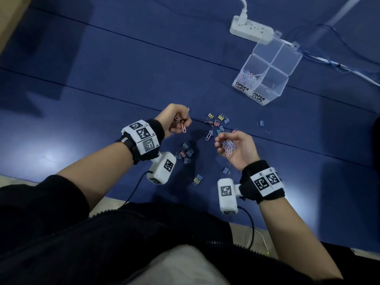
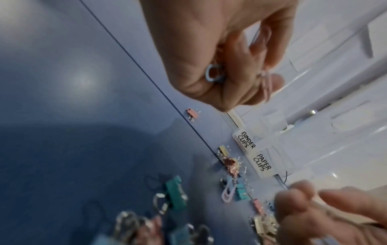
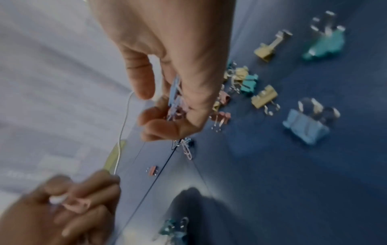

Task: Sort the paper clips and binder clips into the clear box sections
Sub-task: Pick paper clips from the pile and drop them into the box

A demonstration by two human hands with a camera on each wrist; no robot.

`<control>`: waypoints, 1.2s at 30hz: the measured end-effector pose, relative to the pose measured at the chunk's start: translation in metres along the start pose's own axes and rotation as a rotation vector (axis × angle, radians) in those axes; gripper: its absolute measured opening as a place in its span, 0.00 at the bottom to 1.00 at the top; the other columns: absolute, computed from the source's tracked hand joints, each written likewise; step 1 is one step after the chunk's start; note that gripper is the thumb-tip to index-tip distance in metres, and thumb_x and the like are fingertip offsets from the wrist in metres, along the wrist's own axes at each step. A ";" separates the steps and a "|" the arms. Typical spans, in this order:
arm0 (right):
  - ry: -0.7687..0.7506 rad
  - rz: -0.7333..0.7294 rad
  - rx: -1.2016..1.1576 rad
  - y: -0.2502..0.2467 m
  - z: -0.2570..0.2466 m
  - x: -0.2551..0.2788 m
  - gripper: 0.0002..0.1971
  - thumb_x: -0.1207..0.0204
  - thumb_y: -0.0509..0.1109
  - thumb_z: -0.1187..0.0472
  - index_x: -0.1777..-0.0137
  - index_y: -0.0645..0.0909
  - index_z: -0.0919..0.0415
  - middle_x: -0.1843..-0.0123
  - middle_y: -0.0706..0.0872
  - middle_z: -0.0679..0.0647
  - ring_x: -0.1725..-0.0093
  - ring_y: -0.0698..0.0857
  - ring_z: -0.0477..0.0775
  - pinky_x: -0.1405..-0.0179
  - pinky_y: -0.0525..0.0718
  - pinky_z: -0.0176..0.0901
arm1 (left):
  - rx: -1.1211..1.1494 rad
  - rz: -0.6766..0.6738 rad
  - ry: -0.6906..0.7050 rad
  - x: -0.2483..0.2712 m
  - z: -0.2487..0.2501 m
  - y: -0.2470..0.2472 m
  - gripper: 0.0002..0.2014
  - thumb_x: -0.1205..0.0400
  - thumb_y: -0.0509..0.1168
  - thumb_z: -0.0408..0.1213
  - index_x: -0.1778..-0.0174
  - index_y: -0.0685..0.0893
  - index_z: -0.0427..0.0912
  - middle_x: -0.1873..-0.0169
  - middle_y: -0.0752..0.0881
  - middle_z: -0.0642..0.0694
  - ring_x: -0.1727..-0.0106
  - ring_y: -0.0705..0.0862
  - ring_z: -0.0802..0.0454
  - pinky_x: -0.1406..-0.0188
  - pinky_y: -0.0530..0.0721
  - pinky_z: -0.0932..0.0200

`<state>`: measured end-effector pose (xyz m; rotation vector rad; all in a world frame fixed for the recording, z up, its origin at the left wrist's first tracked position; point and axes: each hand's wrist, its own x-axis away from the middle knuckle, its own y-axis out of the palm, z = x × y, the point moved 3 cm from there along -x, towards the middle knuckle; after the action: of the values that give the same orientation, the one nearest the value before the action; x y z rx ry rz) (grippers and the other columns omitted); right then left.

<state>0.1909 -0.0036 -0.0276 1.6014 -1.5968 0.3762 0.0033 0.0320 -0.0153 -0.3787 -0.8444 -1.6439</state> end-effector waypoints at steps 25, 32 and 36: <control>-0.357 0.159 1.676 0.027 -0.030 -0.014 0.14 0.28 0.72 0.56 0.43 0.79 0.50 0.43 0.87 0.55 0.42 0.82 0.62 0.46 0.78 0.48 | -1.828 -0.173 0.192 0.000 -0.033 0.052 0.13 0.22 0.67 0.45 0.44 0.85 0.46 0.43 0.86 0.43 0.42 0.84 0.42 0.56 0.74 0.56; -0.344 0.140 1.704 0.031 -0.022 -0.021 0.10 0.28 0.72 0.55 0.51 0.79 0.57 0.46 0.86 0.58 0.44 0.83 0.62 0.50 0.77 0.47 | -0.955 -0.058 0.039 -0.001 -0.025 0.031 0.11 0.20 0.56 0.34 0.69 0.73 0.42 0.70 0.75 0.45 0.69 0.74 0.47 0.76 0.69 0.62; -0.459 0.145 1.439 0.028 -0.022 -0.012 0.09 0.27 0.71 0.57 0.53 0.78 0.62 0.47 0.84 0.58 0.46 0.81 0.60 0.45 0.78 0.49 | -0.100 -0.001 -0.039 -0.003 -0.016 0.017 0.14 0.26 0.45 0.23 0.73 0.62 0.45 0.80 0.70 0.47 0.88 0.59 0.59 0.87 0.53 0.79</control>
<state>0.1707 0.0247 -0.0130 2.7312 -1.8614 1.5818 0.0229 0.0219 -0.0228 -0.4815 -0.7937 -1.6887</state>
